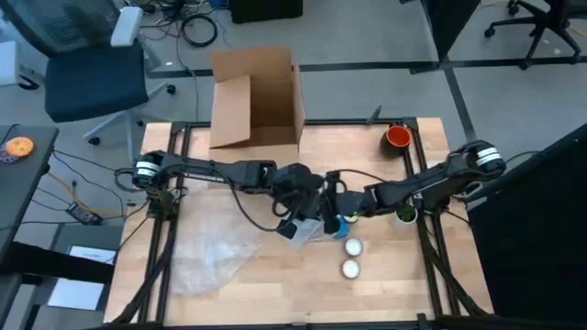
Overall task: Wrap mug
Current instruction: Wrap the blue mug with the bubble wrap
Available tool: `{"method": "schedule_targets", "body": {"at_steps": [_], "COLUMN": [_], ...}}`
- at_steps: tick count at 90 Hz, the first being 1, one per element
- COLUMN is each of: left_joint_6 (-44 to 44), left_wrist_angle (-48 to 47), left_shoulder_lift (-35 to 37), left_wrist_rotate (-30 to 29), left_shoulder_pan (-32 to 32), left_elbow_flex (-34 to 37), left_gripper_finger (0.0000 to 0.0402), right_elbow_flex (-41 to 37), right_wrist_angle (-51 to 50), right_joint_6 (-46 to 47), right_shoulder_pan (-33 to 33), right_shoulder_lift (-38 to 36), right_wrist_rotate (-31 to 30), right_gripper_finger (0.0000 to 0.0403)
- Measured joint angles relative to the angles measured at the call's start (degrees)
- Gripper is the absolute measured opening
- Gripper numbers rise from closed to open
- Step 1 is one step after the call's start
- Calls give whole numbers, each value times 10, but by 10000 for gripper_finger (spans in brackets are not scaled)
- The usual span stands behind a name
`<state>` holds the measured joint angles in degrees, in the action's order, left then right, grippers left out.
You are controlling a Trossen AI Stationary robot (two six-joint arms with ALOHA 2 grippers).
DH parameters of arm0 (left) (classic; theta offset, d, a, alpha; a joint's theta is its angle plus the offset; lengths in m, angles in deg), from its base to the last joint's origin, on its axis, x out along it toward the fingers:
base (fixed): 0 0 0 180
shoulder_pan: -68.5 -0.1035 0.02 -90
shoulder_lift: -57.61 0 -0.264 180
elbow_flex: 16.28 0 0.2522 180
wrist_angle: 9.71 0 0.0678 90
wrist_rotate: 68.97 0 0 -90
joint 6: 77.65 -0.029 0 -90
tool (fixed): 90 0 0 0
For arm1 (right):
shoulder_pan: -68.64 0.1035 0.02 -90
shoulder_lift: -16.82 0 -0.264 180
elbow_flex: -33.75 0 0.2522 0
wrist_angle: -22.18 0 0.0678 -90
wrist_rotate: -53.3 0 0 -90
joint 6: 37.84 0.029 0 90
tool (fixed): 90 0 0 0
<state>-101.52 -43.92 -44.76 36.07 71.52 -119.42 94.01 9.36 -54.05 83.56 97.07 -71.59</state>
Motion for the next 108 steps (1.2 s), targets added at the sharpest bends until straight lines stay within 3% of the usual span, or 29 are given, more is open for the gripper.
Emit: {"method": "schedule_targets", "body": {"at_steps": [20,29,50,64,76,95,108], "left_joint_6": [-14,-12,1,1,8,64,78], "left_wrist_angle": [51,70,87,85,90,112,117], "left_shoulder_lift": [-12,-24,-51,-50,-49,-50,-50], "left_wrist_rotate": [-80,-81,-83,-115,-144,-154,-129], "left_shoulder_pan": [-9,-13,-17,-22,-23,-42,-42], "left_elbow_flex": [8,7,9,8,8,8,8], "left_gripper_finger": [0,0,0,0,0,0,1], "right_elbow_flex": [1,0,0,1,14,18,11], "right_wrist_angle": [-59,-75,-126,-229,-249,-156,-132], "right_joint_6": [58,79,152,215,226,213,211], "right_shoulder_pan": [64,93,106,126,147,155,124], "right_shoulder_lift": [-103,-134,-116,-119,-146,-153,-106], "right_wrist_rotate": [-32,-40,-41,-107,-132,-22,-14], "right_gripper_finger": [0,0,0,0,0,0,0]}}
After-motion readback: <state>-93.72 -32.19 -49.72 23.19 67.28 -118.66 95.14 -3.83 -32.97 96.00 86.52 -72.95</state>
